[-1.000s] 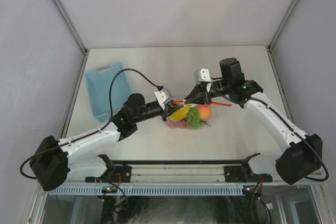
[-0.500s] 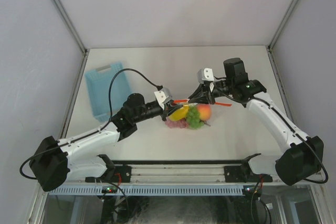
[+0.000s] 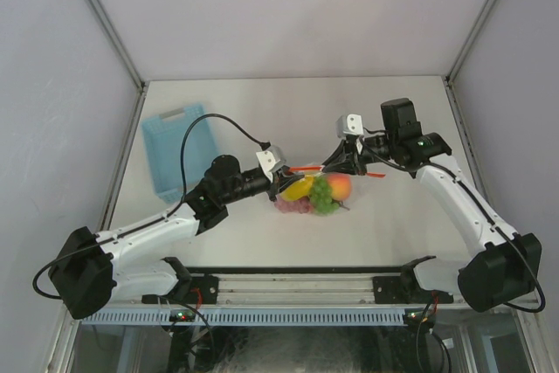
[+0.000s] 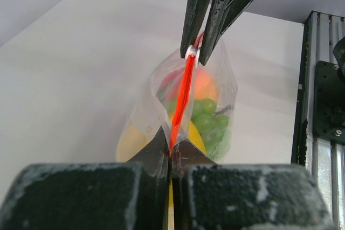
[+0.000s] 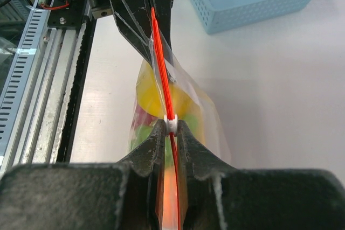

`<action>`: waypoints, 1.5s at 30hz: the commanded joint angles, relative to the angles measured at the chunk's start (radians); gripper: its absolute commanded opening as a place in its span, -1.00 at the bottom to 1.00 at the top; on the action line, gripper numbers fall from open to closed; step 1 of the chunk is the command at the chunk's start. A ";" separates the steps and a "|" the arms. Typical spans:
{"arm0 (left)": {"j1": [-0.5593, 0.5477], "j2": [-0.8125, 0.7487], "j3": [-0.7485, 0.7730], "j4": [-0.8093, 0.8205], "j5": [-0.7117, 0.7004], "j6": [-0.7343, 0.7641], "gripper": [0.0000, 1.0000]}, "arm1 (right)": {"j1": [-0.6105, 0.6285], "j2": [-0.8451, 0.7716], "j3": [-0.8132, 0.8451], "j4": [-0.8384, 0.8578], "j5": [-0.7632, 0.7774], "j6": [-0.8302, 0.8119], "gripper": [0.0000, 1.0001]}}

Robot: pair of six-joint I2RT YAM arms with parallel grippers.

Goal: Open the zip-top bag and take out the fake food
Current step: Unzip the zipper food storage bag at the center of the board.

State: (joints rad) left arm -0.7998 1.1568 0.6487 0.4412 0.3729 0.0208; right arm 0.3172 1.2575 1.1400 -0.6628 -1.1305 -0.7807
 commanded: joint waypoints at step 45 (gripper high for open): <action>0.028 -0.046 -0.016 0.093 0.020 -0.001 -1.00 | -0.239 -0.072 0.035 -0.337 0.089 -0.265 -1.00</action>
State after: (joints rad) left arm -0.7883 1.1553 0.6487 0.4461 0.3817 0.0189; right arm 0.1005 1.2171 1.1400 -0.9661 -1.0664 -1.0031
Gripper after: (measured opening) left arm 0.005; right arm 0.077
